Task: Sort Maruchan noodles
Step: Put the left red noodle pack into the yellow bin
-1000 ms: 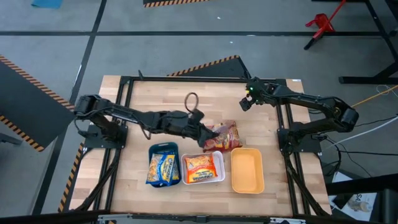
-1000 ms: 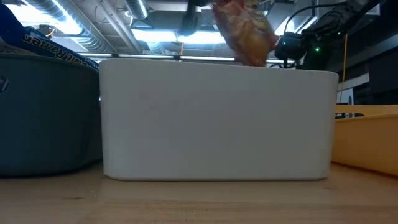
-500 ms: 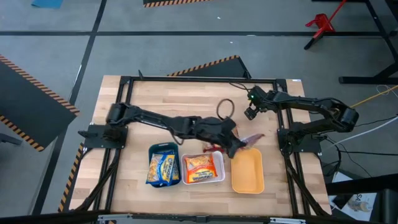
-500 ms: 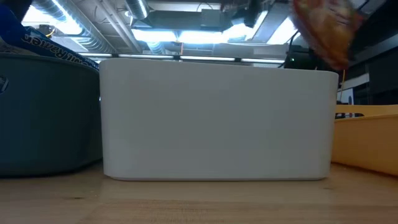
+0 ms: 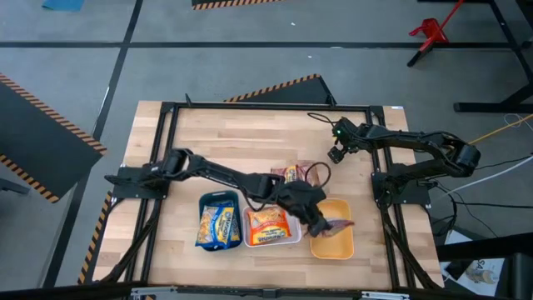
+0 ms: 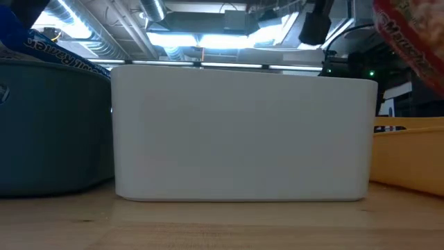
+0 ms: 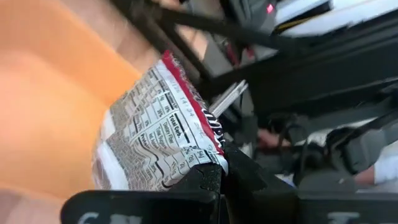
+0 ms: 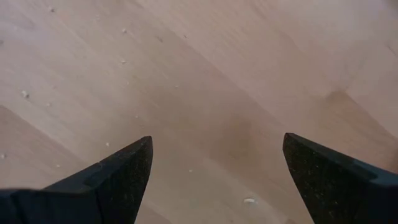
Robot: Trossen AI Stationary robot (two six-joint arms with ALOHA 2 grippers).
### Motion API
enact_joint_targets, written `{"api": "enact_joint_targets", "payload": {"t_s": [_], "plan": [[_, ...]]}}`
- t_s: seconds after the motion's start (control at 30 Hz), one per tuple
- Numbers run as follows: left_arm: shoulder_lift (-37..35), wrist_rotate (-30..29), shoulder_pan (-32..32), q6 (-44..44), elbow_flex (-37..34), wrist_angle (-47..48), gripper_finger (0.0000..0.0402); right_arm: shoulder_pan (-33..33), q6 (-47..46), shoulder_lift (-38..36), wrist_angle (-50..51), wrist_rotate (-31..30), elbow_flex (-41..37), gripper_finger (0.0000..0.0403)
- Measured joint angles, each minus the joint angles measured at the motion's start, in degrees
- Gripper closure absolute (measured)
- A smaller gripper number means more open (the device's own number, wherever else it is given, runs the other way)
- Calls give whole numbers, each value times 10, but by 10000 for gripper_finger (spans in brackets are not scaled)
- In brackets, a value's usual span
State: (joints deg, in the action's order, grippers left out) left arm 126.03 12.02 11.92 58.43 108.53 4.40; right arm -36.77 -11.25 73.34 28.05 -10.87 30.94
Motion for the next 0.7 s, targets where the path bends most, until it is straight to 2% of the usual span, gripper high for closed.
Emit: {"api": "enact_joint_targets", "payload": {"t_s": [0.3,0.7], "plan": [[4,1,0,18,0,36,401,0,7,0,-15,15,0,56],[4,45,-18,45,0,39,401,0,11,0,-33,15,0,56]]}}
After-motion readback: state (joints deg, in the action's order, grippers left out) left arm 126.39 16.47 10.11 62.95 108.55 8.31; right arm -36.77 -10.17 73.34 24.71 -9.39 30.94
